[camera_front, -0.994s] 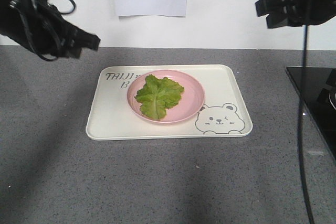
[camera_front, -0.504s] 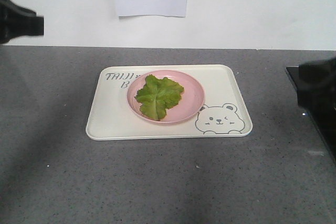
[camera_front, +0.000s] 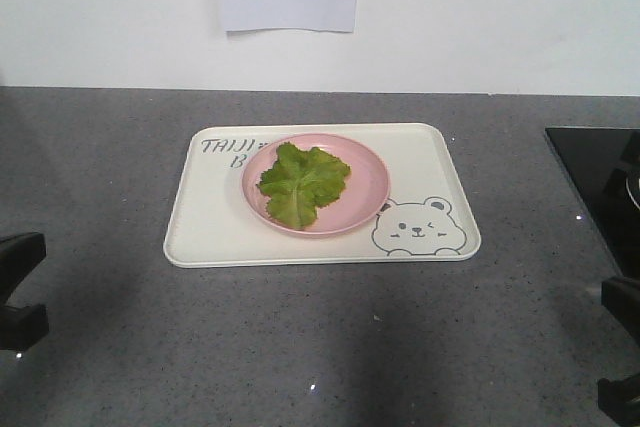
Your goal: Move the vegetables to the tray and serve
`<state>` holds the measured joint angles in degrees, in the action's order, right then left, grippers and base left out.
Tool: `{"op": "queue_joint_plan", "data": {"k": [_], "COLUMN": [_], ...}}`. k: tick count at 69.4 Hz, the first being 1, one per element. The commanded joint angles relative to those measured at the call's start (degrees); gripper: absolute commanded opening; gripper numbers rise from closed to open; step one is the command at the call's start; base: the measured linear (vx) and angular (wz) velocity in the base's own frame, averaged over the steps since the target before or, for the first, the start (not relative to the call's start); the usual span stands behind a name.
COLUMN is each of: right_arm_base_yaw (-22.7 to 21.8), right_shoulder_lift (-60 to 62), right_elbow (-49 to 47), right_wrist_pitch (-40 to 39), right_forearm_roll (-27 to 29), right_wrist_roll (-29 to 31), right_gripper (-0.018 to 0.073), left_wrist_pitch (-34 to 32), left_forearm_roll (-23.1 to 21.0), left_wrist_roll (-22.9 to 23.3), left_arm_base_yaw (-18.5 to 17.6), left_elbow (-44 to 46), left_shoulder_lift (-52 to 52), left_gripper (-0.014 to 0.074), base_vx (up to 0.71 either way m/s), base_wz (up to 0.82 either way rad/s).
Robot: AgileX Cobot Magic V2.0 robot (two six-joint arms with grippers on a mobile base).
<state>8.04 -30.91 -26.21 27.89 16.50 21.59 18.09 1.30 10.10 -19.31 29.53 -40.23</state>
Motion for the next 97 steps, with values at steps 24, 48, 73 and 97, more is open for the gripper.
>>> {"op": "queue_joint_plan", "data": {"k": [24, 48, 73, 97], "right_arm_base_yaw": [-0.02, -0.02, -0.02, -0.02], "right_shoulder_lift": [0.33, 0.33, 0.33, 0.33], "right_elbow": [-1.13, -1.13, -1.13, -1.13], "right_wrist_pitch": [-2.34, -2.28, -2.3, -2.3], "right_forearm_roll": [0.32, 0.31, 0.38, 0.38], "right_wrist_roll": [0.56, 0.56, 0.56, 0.56], "right_gripper": [-0.0008, -0.0008, -0.0008, -0.0008], "left_wrist_pitch": [-6.29, -6.04, -11.92, -31.14], "left_forearm_roll": [-0.01, 0.06, 9.48, -2.26], "left_wrist_roll": [0.82, 0.59, -0.71, -0.96], "left_arm_base_yaw": [-0.22, -0.22, 4.33, 15.2], "left_elbow": [1.47, 1.47, -5.69, -29.58], "left_shoulder_lift": [0.63, 0.63, 8.18, 26.1], "left_gripper": [-0.0008, -0.0008, -0.0008, -0.0008], "base_vx": [0.0, 0.0, 0.0, 0.0], "base_wz": [0.0, 0.0, 0.0, 0.0]}}
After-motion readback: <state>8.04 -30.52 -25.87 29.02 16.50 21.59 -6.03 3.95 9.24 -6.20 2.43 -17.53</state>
